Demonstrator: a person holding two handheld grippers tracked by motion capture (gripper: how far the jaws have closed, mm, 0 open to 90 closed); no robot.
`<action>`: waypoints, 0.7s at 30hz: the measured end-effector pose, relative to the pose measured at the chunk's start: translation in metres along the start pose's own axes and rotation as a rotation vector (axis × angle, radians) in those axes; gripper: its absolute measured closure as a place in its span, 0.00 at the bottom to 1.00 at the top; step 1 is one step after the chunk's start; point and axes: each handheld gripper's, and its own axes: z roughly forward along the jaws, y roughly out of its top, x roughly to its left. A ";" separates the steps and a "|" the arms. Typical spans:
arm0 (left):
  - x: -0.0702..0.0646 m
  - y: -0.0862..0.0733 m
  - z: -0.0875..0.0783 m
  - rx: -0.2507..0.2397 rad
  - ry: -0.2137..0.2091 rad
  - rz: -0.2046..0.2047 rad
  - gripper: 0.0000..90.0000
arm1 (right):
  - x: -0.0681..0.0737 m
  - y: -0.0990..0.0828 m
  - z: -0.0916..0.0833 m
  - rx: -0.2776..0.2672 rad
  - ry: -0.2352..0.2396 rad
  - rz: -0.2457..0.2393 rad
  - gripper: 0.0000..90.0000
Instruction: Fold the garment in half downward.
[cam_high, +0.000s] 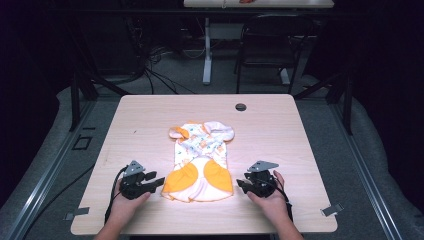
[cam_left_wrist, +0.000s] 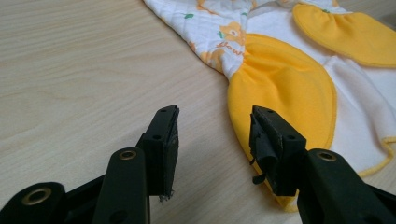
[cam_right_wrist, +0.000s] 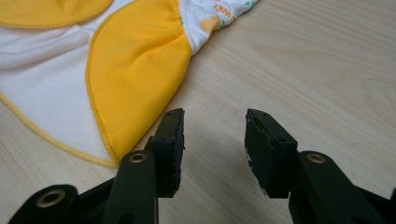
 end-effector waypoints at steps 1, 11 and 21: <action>0.000 0.000 0.000 0.004 0.002 0.007 0.59 | 0.000 0.000 0.000 0.003 0.000 -0.001 0.63; -0.004 0.008 0.006 0.004 0.009 0.022 0.60 | 0.010 0.007 0.004 0.003 -0.006 -0.046 0.62; 0.002 0.036 0.033 0.028 0.008 -0.003 0.92 | 0.003 0.038 0.030 0.030 -0.014 -0.013 0.95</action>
